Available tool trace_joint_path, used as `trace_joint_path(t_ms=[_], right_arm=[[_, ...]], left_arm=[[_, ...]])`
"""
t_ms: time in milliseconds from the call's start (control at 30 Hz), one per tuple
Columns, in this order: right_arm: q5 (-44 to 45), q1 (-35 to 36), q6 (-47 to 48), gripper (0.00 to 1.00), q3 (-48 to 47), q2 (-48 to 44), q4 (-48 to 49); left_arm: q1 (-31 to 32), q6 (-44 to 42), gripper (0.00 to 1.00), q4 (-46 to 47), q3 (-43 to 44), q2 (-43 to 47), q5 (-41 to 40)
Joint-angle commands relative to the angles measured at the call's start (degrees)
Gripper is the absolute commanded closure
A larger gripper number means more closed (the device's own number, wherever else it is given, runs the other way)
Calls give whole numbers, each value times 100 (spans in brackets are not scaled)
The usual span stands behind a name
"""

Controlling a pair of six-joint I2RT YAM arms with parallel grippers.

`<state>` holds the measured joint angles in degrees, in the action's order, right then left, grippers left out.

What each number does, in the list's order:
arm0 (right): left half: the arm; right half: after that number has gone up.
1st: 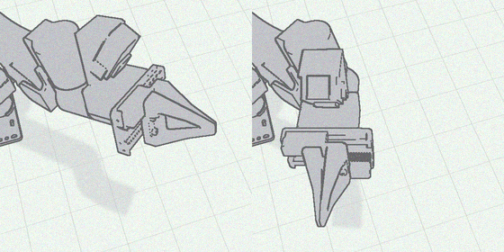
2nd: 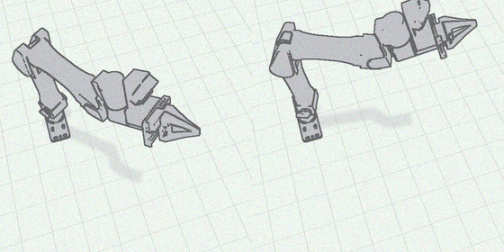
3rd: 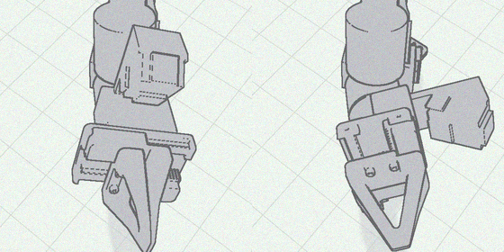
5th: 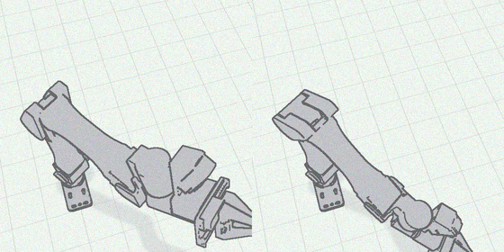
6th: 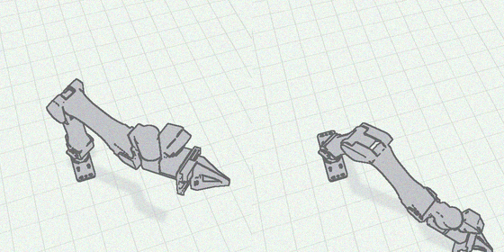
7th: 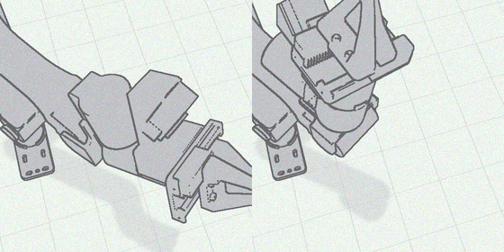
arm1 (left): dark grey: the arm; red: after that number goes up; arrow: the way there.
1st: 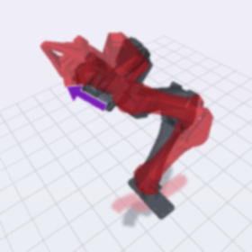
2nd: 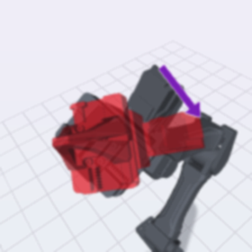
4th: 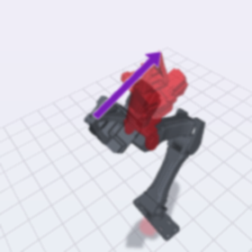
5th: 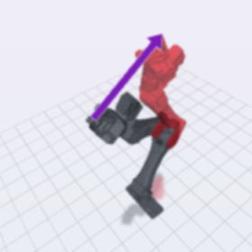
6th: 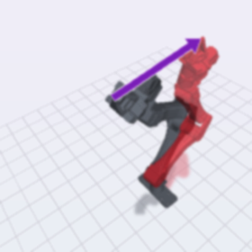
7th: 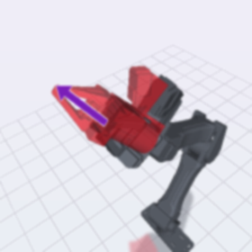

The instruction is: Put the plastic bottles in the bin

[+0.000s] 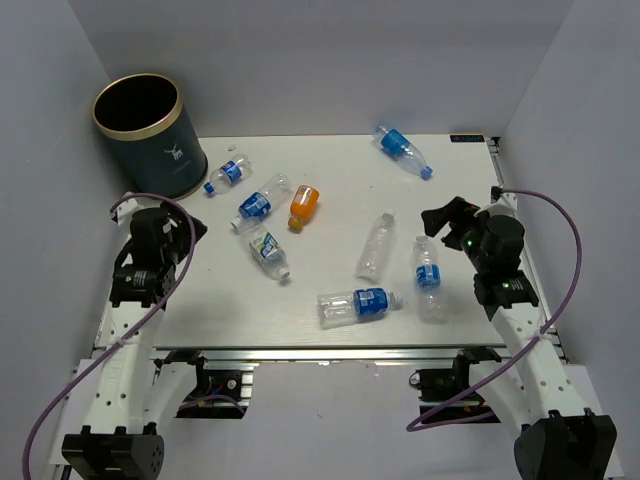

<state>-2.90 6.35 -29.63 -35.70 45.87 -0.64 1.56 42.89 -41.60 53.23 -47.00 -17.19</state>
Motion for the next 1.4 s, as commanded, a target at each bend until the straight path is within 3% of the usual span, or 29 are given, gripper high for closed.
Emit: trace_joint_path(t_ms=[0, 133, 267, 367, 667, 1000, 1100, 1133, 1267, 1367], right_arm=[[-298, -20, 141, 11, 107, -78, 477], [-817, -20, 291, 11, 204, 80, 697], [-1054, -20, 335, 11, 108, 352, 601], [-1090, -20, 414, 10, -15, 528, 434], [-766, -20, 519, 11, -86, 678, 240], [-422, -20, 598, 11, -130, 669, 82], [-387, -28, 598, 11, -130, 669, 82], [-387, -20, 598, 11, -130, 669, 82], [-300, -28, 616, 11, -147, 669, 73], [-159, -20, 625, 11, -165, 660, 73]], left_arm=[[-24, 52, 2, 687, -365, -212, 1180], [212, 228, 2, 1408, -621, -774, 1693], [1325, 307, 2, 1524, -367, -1600, 921], [1697, 334, 2, 1497, 11, -2312, 708], [2058, 527, 2, 1111, 625, -3752, -73], [2182, 527, 3, 813, 1057, -4712, -416], [2182, 466, 14, 663, 1128, -4800, -460], [2182, 431, 31, 628, 1232, -4844, -443], [2182, 255, 63, 452, 1549, -4784, -338], [2182, 44, 71, 372, 1690, -4460, -180]])
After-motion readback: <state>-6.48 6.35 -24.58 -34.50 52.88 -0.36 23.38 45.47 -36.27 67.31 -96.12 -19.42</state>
